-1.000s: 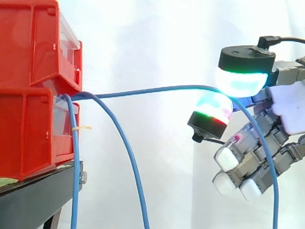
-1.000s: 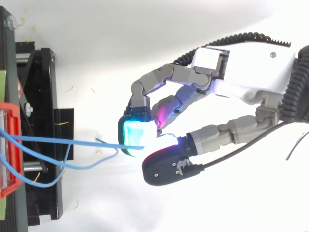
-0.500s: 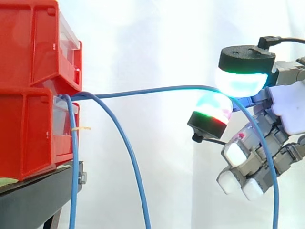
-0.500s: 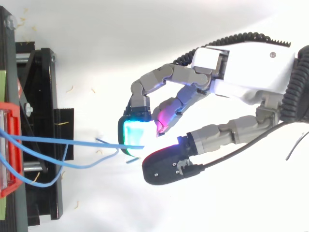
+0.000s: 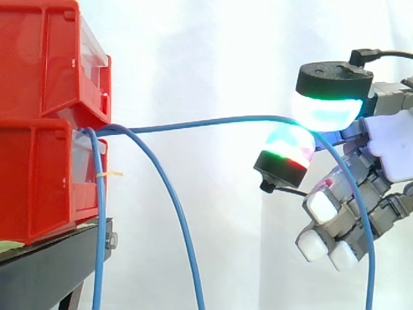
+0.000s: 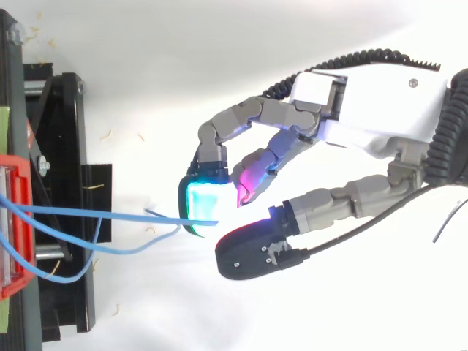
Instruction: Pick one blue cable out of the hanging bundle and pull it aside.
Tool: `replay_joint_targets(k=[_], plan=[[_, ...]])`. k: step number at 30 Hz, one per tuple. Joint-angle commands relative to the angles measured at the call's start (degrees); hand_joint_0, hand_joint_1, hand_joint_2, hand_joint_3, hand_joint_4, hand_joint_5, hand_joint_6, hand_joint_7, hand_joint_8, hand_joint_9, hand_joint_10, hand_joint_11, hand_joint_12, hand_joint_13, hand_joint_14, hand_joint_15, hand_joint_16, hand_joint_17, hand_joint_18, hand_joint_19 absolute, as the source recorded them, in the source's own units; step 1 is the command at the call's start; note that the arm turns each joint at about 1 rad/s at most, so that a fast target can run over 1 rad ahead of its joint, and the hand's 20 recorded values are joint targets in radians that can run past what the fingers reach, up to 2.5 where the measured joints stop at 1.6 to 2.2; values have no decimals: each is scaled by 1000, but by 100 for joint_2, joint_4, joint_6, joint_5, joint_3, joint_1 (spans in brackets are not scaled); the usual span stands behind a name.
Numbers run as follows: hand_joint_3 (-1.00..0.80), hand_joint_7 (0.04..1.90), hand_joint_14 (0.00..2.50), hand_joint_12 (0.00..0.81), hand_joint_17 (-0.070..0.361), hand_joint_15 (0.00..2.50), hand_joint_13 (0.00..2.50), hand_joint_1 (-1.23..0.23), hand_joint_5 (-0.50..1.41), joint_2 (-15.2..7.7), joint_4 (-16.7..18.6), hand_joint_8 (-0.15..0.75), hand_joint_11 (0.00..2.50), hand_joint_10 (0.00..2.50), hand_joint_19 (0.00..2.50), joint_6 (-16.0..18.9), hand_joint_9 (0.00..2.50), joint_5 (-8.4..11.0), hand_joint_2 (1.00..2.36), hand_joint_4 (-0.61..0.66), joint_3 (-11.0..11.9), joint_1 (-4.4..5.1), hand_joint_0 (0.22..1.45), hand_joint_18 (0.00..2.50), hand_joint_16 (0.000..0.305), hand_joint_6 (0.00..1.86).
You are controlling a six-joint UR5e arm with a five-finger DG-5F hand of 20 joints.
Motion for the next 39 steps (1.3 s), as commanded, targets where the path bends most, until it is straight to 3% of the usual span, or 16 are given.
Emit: replay_joint_targets(k=[1, 39], plan=[[-10, 1199, 10, 440, 168, 380, 789, -796, -14, -6, 7, 357, 292, 6, 264, 0, 1049, 0, 1161, -114, 0, 0, 534, 742, 75, 864], [-1, 1205, 11, 441, 167, 389, 788, -814, -16, 3, -2, 363, 311, 7, 263, 0, 1068, 0, 1080, -108, 0, 0, 549, 745, 74, 860]])
